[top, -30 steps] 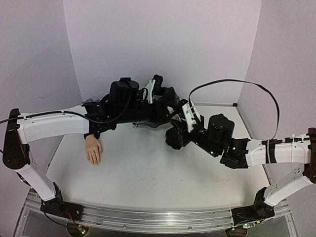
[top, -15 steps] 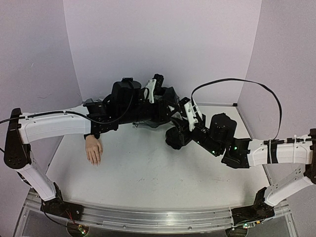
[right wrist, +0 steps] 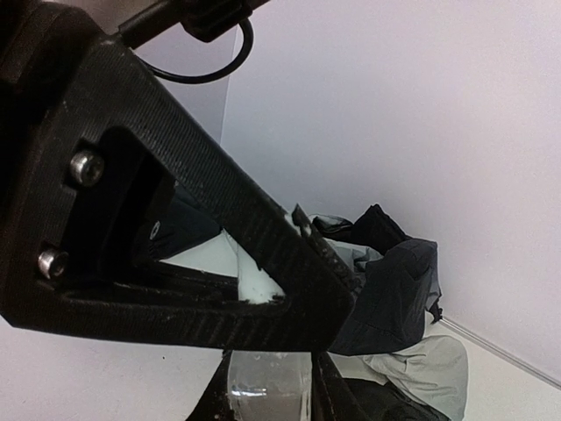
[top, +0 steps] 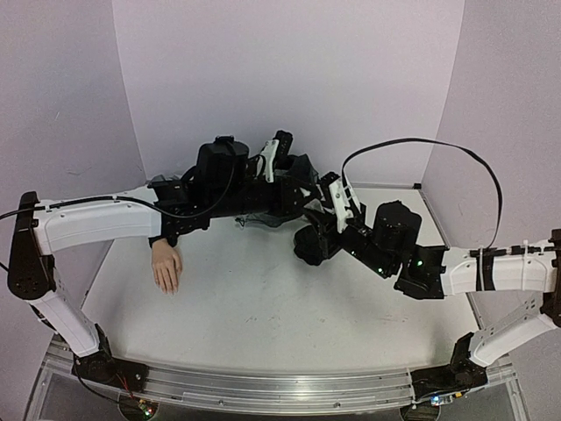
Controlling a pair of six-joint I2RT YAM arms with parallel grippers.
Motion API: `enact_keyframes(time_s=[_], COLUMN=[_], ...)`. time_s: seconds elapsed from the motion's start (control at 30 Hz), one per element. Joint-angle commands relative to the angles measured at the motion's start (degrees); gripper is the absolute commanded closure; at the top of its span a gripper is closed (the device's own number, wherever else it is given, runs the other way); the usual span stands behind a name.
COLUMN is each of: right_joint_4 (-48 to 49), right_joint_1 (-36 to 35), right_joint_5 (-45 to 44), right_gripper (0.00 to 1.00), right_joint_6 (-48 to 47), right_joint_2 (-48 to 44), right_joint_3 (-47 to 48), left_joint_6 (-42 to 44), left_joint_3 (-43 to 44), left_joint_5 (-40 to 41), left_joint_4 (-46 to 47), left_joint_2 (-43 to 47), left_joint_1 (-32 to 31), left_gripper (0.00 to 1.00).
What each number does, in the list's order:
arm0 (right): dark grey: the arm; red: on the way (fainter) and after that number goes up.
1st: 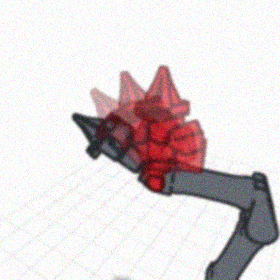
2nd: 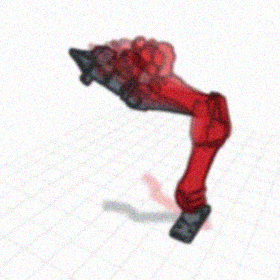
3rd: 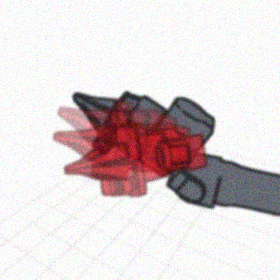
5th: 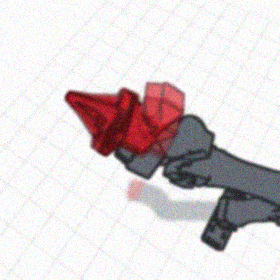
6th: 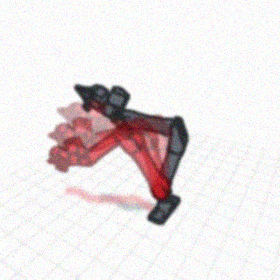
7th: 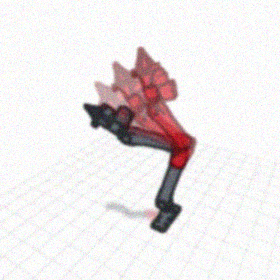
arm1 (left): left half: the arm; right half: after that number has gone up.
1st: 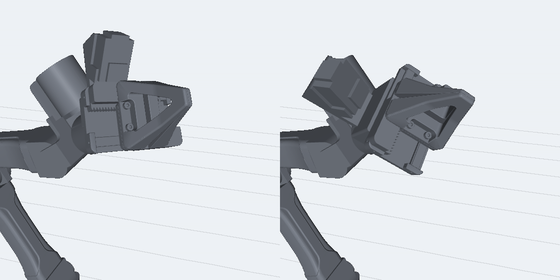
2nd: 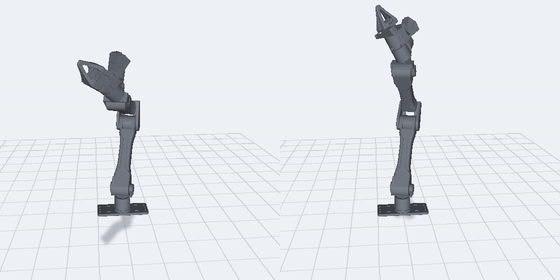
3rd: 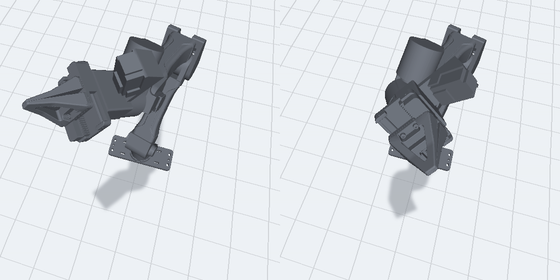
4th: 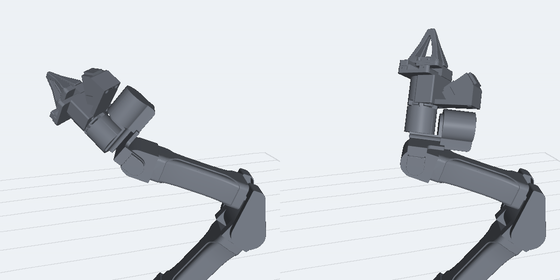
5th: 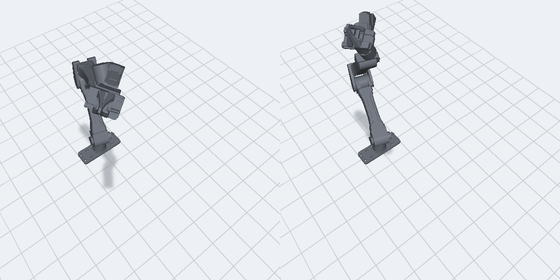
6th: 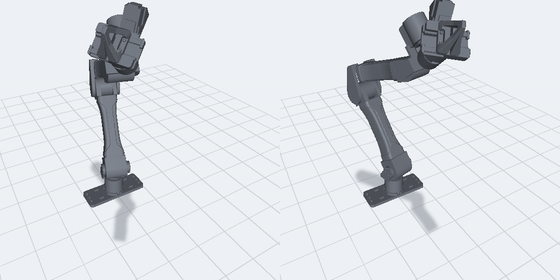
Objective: Paint the nails
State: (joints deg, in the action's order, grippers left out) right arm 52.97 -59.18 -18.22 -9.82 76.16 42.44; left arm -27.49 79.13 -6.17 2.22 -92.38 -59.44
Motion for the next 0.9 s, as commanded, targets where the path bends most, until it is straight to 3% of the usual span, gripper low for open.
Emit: enact_keyframes(time_s=[0.0,0.13,0.3,0.43,0.57,0.77,0.8,0.87], right_joint_4=[5.5,4.8,4.4,5.2,8.8,14.1,14.0,10.9], right_joint_1=[0.7,4.1,10.6,11.9,11.9,11.9,11.9,11.9], right_joint_5=[4.5,18.7,56.6,75.1,77.6,72.7,70.9,67.2], right_gripper=[1.0,1.0,1.0,1.0,1.0,1.0,1.0,1.0], right_joint_6=[3.4,6.3,14.7,21.5,27.6,32.2,31.8,28.8], right_joint_2=[-4.1,-6.1,-7.4,-6.0,-5.6,-4.4,-4.5,-4.9], right_joint_3=[3.0,4.9,9.6,14.9,16.4,14.9,14.4,13.5], left_joint_6=[0.7,3.6,8.2,11.9,14.6,16.1,15.9,15.2], left_joint_3=[-1.4,-3.2,-4.6,-6.7,-7.3,-3.2,-2.8,-2.8], left_joint_5=[-10.6,-20.2,-36.0,-46.6,-53.8,-54.4,-53.3,-51.5], left_joint_4=[2.8,2.8,1.6,0.4,-0.3,-0.3,-0.3,-0.3], left_joint_2=[-1.0,-0.8,-0.2,2.1,3.9,3.1,3.3,4.2], left_joint_1=[-0.9,-0.9,0.1,2.3,5.0,5.2,5.5,6.5], left_gripper=[1.0,1.0,1.0,1.0,1.0,1.0,0.97,0.77])
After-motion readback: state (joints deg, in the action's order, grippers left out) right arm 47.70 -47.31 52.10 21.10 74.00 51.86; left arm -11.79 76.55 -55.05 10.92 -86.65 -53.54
